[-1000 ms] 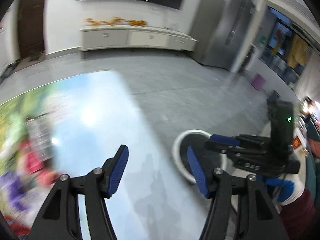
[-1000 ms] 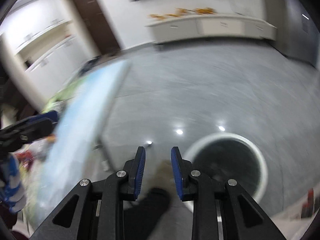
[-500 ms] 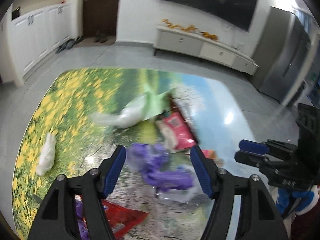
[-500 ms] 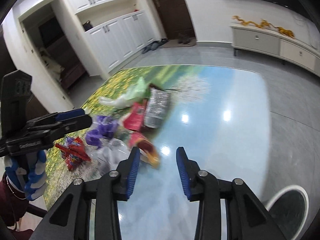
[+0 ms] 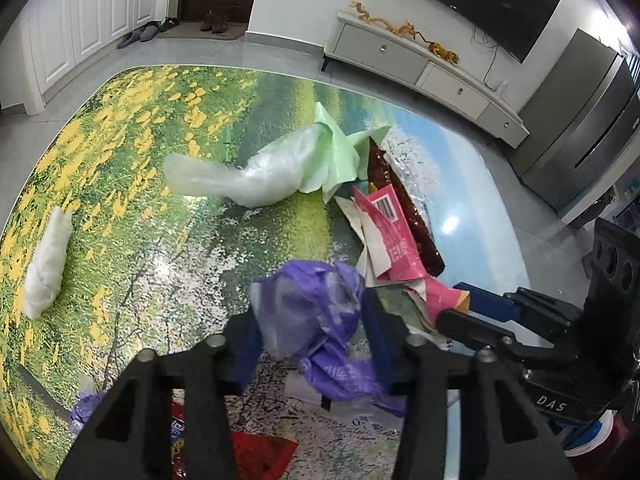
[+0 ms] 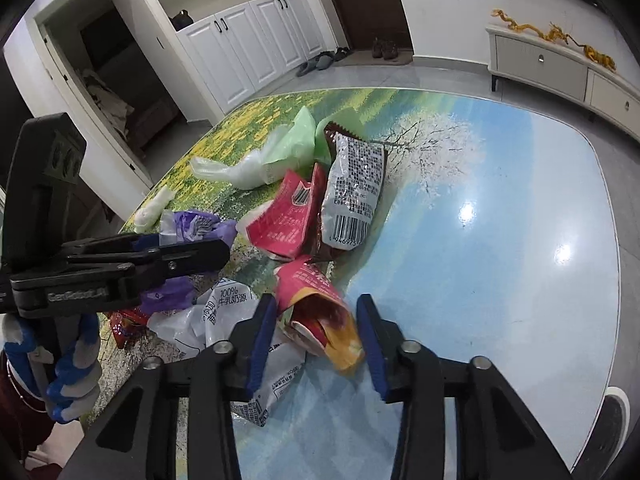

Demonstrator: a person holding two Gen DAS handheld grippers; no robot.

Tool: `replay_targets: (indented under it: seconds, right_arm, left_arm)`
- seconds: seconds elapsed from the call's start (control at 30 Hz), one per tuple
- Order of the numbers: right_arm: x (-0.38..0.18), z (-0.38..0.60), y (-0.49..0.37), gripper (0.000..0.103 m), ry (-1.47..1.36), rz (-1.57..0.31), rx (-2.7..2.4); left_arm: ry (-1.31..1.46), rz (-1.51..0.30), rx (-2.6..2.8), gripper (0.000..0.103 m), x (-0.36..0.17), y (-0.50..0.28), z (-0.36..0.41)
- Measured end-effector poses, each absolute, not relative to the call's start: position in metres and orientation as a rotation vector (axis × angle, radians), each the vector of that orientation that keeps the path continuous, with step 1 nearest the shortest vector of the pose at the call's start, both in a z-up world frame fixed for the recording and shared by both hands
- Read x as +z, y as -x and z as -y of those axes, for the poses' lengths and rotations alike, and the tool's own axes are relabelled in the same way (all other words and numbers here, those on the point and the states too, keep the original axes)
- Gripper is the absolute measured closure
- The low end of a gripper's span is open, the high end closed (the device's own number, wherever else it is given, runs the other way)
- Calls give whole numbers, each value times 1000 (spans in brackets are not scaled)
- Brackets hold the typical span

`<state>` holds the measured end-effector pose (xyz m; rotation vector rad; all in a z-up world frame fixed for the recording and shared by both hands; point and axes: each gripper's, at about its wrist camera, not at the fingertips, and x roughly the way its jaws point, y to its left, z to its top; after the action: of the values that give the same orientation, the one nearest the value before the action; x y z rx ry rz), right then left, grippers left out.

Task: Collect trash
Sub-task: 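Grasp the purple bag with the left tool while the right tool lifts the pink wrapper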

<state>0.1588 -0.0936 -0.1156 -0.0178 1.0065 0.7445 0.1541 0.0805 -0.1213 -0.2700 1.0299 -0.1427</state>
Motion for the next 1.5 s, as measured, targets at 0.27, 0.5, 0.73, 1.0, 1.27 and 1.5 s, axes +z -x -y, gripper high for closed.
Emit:
replay_targets:
  seconds: [0.27, 0.5, 0.73, 1.0, 1.27, 1.5]
  right_arm:
    - [-85, 109, -136, 75, -16, -902, 760]
    - [-67, 129, -117, 77, -48, -845, 761]
    - [-70, 162, -97, 88, -87, -850, 731]
    - [-91, 185, -83, 80, -90, -897, 720]
    - [-108, 170, -78, 59, -74, -919, 732]
    - [-111, 169, -72, 74, -52, -914, 718]
  left_arm:
    - [254, -944, -153, 69, -86, -138, -77]
    - [221, -882, -180, 69, -51, -130, -54]
    - [175, -852, -252, 69, -31, -129, -13]
    - [169, -859, -295, 69, -33, -129, 10]
    - [153, -870, -294, 69, -39, -129, 11]
    - [64, -859, -270, 69, -40, -126, 31]
